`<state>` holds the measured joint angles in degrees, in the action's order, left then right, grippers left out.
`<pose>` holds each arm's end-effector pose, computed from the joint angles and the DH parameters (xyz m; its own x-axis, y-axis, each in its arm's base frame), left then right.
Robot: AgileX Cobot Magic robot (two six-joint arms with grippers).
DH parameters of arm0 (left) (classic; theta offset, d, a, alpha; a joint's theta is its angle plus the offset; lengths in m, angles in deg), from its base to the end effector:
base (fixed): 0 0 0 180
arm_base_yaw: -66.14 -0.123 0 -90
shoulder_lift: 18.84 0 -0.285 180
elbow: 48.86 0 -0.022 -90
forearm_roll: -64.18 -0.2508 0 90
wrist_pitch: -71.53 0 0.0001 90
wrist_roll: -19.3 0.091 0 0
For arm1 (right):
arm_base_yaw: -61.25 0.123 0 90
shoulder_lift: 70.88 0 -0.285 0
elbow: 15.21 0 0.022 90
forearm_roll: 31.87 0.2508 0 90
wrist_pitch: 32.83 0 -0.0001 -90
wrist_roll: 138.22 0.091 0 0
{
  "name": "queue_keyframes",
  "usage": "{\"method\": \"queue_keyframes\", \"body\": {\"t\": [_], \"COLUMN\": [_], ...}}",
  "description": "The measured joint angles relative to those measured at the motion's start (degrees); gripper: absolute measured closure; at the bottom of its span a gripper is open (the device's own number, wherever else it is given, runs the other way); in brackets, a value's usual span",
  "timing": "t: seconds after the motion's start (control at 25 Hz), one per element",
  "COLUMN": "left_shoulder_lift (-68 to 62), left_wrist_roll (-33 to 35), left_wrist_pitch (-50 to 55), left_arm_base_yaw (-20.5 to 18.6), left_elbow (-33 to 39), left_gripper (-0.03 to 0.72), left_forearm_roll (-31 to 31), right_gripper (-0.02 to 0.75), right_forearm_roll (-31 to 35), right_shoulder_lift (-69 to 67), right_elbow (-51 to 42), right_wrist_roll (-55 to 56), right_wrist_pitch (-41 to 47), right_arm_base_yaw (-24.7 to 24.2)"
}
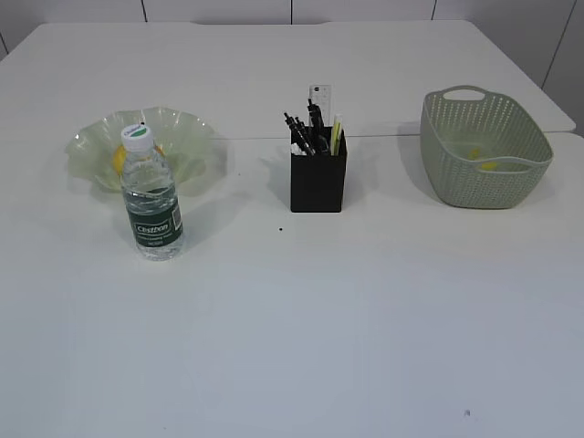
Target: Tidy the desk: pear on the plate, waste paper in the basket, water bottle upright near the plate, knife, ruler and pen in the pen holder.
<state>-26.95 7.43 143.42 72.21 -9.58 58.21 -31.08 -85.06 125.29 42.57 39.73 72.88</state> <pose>-0.0323 0.0125 0.3049 -0.4809 -0.1228 -0.8681 -0.0652 0.9924 -0.1042 -0.0139 -0.0016 0.3052 -0.5827 -0.1016 -0.8063 -0.2016 0.9792 0.0222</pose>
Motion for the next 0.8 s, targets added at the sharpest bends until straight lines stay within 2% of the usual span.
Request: {"method": "queue_keyframes", "body": {"t": [0.2, 0.56, 0.8], "left_shoulder_lift": [0.0, 0.0, 0.0], "left_wrist_roll": [0.6, 3.4, 3.9], "left_wrist_pitch": [0.3, -1.4, -6.2], "left_arm_base_yaw": [0.0, 0.0, 0.0], "left_elbow": [1.9, 5.8, 7.4], "left_gripper": [0.232, 0.230, 0.180], "left_forearm_roll": [0.2, 0.3, 0.3], "right_gripper": [0.507, 0.500, 0.473], "right_forearm_roll": [0.0, -4.6, -6.3], "right_shoulder_lift": [6.8, 7.5, 7.5], "right_elbow": [0.1, -1.4, -5.8], "right_wrist_roll": [0.0, -0.8, -0.8], "right_wrist_pitch": [0.4, 0.5, 0.5], "right_arm_base_yaw": [0.0, 0.0, 0.0]}}
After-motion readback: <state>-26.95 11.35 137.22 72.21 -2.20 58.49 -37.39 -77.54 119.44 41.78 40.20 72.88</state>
